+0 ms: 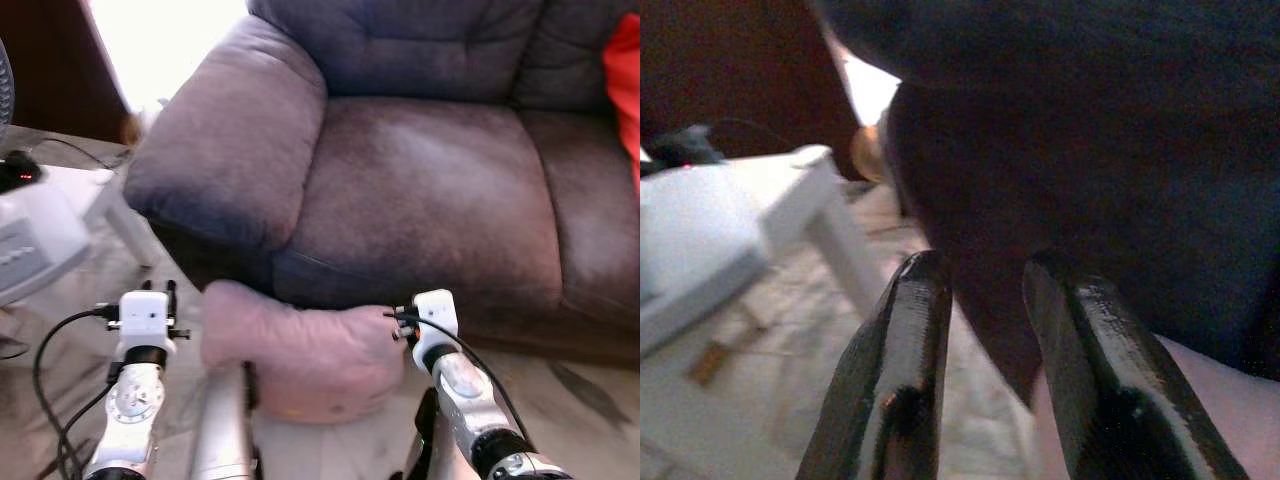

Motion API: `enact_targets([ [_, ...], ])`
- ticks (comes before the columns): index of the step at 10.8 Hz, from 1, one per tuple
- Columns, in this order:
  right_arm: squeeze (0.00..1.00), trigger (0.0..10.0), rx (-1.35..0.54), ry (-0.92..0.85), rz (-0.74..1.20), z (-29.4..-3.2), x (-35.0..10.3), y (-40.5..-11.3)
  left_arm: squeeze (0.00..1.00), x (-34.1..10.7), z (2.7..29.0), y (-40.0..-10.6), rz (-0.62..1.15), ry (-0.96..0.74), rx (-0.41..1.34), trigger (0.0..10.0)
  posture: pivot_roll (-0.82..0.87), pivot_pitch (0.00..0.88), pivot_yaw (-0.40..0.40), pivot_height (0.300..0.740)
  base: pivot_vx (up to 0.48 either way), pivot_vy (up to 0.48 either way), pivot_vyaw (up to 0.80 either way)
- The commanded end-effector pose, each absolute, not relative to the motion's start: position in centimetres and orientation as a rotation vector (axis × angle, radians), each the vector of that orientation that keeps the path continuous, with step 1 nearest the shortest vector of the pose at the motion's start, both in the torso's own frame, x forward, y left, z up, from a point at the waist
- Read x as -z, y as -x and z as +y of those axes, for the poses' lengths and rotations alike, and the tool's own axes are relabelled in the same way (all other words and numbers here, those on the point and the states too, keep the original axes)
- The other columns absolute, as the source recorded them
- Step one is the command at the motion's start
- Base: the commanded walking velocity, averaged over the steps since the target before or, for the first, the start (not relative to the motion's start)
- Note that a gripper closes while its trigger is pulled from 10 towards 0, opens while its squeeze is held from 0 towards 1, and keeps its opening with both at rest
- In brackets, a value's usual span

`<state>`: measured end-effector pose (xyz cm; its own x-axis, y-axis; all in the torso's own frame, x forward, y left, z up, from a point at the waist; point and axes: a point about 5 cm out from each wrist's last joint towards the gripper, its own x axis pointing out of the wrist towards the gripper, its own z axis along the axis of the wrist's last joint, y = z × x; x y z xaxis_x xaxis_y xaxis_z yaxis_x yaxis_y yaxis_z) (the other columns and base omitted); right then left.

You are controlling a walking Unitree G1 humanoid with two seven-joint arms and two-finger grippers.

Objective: Move the pillow to the sofa from floor

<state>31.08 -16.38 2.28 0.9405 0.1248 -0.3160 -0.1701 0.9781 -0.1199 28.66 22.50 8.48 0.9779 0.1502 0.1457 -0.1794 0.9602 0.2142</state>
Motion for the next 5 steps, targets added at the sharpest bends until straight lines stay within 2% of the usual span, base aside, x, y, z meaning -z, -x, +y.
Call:
enact_targets([
  [1, 0.00, 10.0, -0.126, 0.153, 0.393, -16.9, -1.1, -30.4, 0.00, -7.9, 22.5, -28.4, -0.099, -0.220, -0.163, 10.0, 0.09, 0.167, -0.048, 0.476, 0.000, 0.000, 0.00],
  [2, 0.00, 10.0, -0.116, 0.138, 0.408, -17.0, -1.0, -30.4, 0.00, -7.9, 22.5, -28.4, -0.097, -0.219, -0.159, 10.0, 0.09, 0.169, -0.048, 0.476, 0.000, 0.000, 0.00],
  [3, 1.00, 10.0, -0.079, 0.100, 0.489, -17.4, -0.4, -30.1, 0.00, -7.8, 22.5, -28.4, -0.091, -0.218, -0.150, 10.0, 0.09, 0.172, -0.046, 0.476, 0.000, 0.000, 0.00],
  [4, 1.00, 10.0, -0.048, -0.090, 0.609, -17.1, 0.6, -29.6, 0.00, -7.8, 22.4, -28.4, -0.085, -0.218, -0.144, 10.0, 0.09, 0.172, -0.045, 0.476, 0.000, 0.000, 0.00],
  [5, 1.00, 10.0, -0.083, -0.185, 0.653, -16.5, 0.9, -29.4, 0.00, -7.8, 22.4, -28.4, -0.083, -0.216, -0.139, 10.0, 0.09, 0.173, -0.045, 0.476, 0.000, 0.000, 0.00],
])
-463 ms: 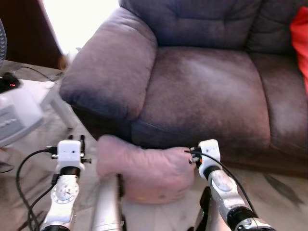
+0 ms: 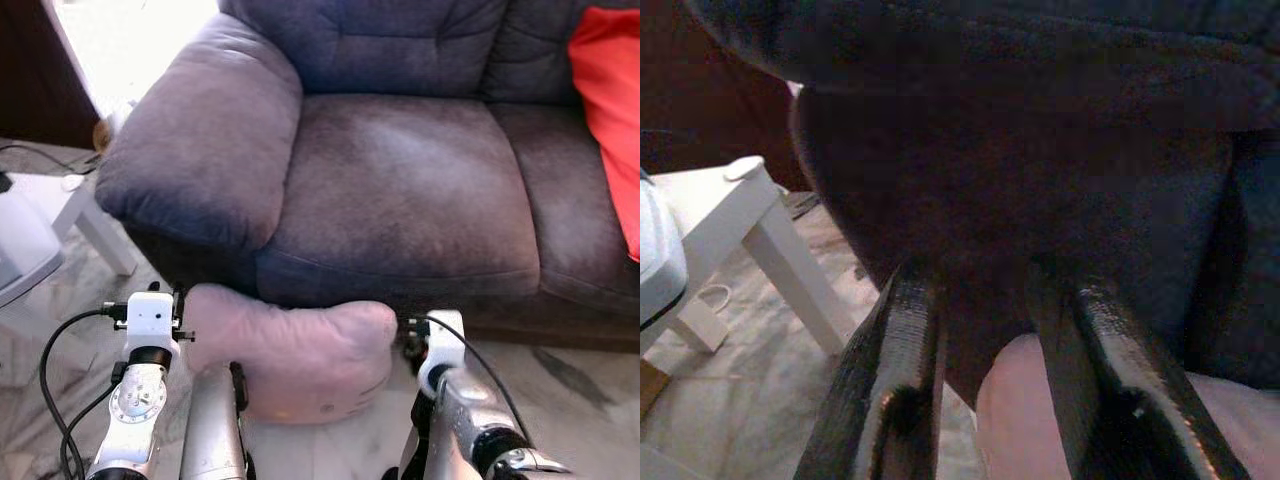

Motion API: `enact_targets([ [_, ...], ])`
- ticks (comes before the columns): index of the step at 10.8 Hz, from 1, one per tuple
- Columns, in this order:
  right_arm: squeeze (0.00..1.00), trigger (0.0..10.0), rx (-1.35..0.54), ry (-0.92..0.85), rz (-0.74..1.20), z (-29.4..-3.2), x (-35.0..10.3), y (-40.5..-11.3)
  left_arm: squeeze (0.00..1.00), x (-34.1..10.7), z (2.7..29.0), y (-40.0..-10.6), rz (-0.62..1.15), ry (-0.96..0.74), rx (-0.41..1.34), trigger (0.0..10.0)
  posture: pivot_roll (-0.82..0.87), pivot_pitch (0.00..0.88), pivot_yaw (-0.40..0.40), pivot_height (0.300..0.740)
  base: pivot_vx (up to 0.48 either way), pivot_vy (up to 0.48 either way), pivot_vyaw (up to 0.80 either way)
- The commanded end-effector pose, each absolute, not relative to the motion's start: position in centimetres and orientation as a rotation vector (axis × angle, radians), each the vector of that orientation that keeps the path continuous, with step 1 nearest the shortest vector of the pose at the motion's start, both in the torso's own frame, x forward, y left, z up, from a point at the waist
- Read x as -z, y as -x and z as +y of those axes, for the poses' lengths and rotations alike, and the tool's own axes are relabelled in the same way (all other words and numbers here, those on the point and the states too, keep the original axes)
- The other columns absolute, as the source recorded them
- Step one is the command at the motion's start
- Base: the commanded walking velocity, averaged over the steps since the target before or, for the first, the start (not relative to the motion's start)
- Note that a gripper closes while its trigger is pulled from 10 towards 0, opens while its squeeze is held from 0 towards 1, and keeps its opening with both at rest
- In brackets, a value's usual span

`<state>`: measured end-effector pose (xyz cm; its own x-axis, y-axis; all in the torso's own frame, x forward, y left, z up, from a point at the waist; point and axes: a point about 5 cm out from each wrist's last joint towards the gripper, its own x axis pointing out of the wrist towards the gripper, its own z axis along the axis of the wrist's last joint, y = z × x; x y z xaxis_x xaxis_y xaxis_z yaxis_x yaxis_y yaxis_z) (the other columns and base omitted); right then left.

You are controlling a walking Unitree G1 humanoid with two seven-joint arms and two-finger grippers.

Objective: Move the pillow to the sofa from floor

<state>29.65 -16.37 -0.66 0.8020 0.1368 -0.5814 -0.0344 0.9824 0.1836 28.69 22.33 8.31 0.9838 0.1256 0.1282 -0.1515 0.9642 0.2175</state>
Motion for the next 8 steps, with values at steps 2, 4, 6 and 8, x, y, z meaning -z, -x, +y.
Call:
enact_targets([
  [2, 1.00, 10.0, -0.117, -0.225, 0.634, -15.8, 0.2, -30.2, 0.00, -7.7, 22.3, -28.4, -0.080, -0.216, -0.133, 10.0, 0.10, 0.176, -0.048, 0.476, 0.000, 0.000, 0.00],
  [4, 1.00, 10.0, -0.134, -0.265, 0.577, -15.4, -1.1, -31.3, 0.00, -7.7, 22.3, -28.3, -0.083, -0.212, -0.131, 10.0, 0.10, 0.179, -0.050, 0.476, 0.000, 0.000, 0.00],
  [6, 1.00, 10.0, -0.123, -0.281, 0.580, -15.3, -1.6, -31.9, 0.00, -7.8, 22.2, -28.4, -0.083, -0.208, -0.127, 10.0, 0.10, 0.193, -0.052, 0.476, 0.000, 0.000, 0.00],
  [8, 0.00, 10.0, -0.129, -0.308, 0.568, -15.1, -2.1, -32.3, 0.00, -8.6, 21.6, -28.7, -0.111, -0.192, -0.107, 10.0, 0.10, 0.206, -0.054, 0.476, 0.000, 0.000, 0.00],
])
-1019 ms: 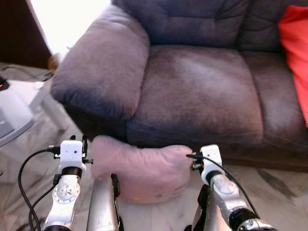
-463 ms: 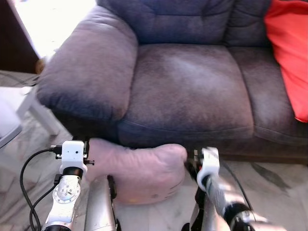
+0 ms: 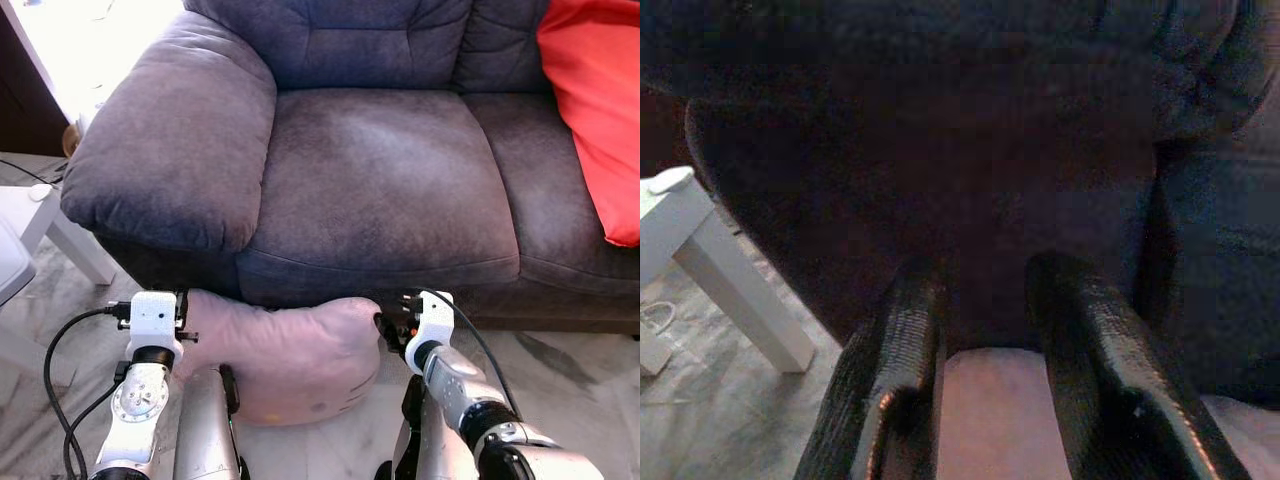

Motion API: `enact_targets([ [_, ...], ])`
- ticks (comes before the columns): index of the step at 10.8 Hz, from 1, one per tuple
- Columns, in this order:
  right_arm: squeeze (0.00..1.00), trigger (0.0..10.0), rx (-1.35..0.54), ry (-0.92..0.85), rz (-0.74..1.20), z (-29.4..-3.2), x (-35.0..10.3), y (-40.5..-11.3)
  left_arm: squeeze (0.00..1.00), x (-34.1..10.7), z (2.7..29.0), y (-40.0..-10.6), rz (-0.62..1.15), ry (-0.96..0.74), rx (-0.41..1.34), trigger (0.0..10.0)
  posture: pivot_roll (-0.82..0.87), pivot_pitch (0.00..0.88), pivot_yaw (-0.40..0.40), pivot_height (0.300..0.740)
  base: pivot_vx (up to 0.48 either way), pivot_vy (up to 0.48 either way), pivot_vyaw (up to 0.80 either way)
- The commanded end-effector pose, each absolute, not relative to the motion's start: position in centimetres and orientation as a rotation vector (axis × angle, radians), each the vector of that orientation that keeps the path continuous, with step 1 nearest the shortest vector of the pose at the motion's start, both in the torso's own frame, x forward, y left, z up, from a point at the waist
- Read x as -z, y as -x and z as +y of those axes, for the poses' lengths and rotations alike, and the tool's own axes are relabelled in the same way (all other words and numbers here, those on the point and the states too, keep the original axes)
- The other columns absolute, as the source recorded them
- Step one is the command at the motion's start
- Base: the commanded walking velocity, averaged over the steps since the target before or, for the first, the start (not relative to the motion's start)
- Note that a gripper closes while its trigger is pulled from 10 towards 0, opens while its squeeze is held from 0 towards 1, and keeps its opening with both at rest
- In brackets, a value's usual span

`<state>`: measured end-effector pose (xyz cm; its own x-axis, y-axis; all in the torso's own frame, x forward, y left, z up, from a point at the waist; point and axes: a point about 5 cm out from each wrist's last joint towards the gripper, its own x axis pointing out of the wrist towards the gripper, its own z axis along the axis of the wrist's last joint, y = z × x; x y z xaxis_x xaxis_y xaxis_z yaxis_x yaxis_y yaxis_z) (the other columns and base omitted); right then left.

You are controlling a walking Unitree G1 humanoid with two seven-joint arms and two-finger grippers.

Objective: Move the pillow to the sofa from floor

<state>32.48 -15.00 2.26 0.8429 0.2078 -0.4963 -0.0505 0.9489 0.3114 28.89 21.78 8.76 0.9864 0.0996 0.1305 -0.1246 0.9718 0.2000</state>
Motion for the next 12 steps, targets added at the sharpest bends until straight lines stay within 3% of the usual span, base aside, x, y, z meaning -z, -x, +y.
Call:
enact_targets([
  [1, 0.00, 10.0, -0.129, -0.320, 0.556, -15.1, -2.3, -32.5, 0.00, -9.1, 21.3, -28.9, -0.131, -0.188, -0.096, 10.0, 0.10, 0.211, -0.055, 0.476, 0.000, 0.000, 0.00],
  [4, 0.00, 10.0, -0.178, -0.324, 0.549, -14.1, -2.9, -33.0, 0.00, -14.0, 20.6, -29.4, -0.291, -0.178, -0.084, 10.0, 0.13, 0.275, -0.060, 0.476, 0.000, 0.000, 0.00],
  [8, 0.00, 10.0, -0.239, -0.314, 0.542, -13.5, -2.6, -32.7, 0.00, -19.9, 20.4, -27.2, -0.435, -0.191, -0.086, 10.0, 0.17, 0.335, -0.070, 0.476, 0.000, 0.000, 0.00],
  [12, 0.00, 10.0, -0.229, -0.426, 0.414, -13.8, -4.3, -33.8, 0.00, -21.6, 18.3, -25.5, -0.436, -0.160, -0.034, 10.0, 0.19, 0.382, -0.085, 0.476, 0.000, 0.000, 0.00],
])
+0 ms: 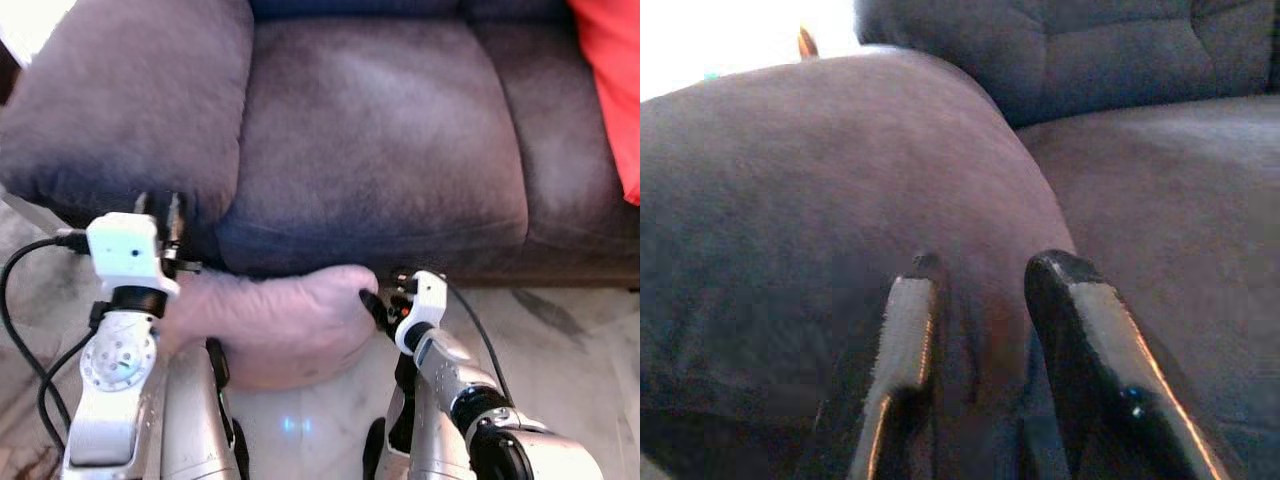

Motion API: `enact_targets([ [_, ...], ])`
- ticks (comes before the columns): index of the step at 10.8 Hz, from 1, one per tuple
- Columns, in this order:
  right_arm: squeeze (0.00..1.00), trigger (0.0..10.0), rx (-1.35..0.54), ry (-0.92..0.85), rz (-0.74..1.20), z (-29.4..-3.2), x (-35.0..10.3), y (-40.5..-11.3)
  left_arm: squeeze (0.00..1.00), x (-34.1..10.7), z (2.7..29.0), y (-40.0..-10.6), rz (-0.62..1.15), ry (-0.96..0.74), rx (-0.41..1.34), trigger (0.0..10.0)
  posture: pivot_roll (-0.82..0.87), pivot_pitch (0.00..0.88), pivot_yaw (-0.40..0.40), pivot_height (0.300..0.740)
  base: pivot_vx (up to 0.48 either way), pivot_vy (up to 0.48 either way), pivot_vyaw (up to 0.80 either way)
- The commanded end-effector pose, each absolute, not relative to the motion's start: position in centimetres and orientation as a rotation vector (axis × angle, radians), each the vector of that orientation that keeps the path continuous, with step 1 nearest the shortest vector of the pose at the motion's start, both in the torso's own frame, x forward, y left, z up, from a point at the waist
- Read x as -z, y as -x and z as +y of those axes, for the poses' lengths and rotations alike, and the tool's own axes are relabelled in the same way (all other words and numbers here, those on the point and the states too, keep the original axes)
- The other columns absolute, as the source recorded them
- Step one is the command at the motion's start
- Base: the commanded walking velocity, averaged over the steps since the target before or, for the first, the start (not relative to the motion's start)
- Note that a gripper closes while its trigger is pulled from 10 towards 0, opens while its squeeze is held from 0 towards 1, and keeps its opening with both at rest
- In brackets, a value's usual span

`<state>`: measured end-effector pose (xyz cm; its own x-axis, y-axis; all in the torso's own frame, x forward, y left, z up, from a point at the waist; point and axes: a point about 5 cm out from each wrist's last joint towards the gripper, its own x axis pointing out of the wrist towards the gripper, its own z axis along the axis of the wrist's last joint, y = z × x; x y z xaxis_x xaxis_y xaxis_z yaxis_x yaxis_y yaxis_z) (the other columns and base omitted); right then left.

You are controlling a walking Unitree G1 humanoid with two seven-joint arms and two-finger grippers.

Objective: Move the pillow to the sofa from floor

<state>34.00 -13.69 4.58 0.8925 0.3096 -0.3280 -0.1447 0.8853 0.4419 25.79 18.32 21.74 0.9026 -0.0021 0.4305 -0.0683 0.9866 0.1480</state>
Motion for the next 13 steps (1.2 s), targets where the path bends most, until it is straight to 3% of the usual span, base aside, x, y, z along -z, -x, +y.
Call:
enact_targets([
  [1, 0.00, 10.0, -0.236, -0.451, 0.394, -13.8, -4.5, -33.9, 0.00, -21.7, 18.2, -25.3, -0.434, -0.161, -0.032, 10.0, 0.20, 0.390, -0.089, 0.476, 0.000, 0.000, 0.00],
  [7, 0.00, 10.0, -0.380, -0.495, 0.359, -12.2, -5.4, -34.2, 0.00, -22.8, 17.4, -24.8, -0.426, -0.158, -0.008, 10.0, 0.21, 0.420, -0.099, 0.476, 0.000, 0.000, 0.00],
  [8, 0.00, 4.5, -0.415, -0.441, 0.353, -11.8, -5.3, -34.0, 0.00, -23.0, 17.2, -24.9, -0.434, -0.151, -0.005, 10.0, 0.21, 0.423, -0.102, 0.476, 0.000, 0.000, 0.00],
  [9, 0.00, 0.0, -0.457, -0.429, 0.343, -11.3, -5.3, -33.9, 0.00, -23.4, 17.1, -25.0, -0.441, -0.157, -0.002, 10.0, 0.22, 0.425, -0.103, 0.476, 0.000, 0.000, 0.00],
  [13, 0.00, 0.0, -0.472, -0.448, 0.333, -10.7, -5.6, -34.1, 0.00, -23.4, 17.1, -25.2, -0.435, -0.172, 0.011, 10.0, 0.22, 0.413, -0.106, 0.476, 0.000, 0.000, 0.00],
])
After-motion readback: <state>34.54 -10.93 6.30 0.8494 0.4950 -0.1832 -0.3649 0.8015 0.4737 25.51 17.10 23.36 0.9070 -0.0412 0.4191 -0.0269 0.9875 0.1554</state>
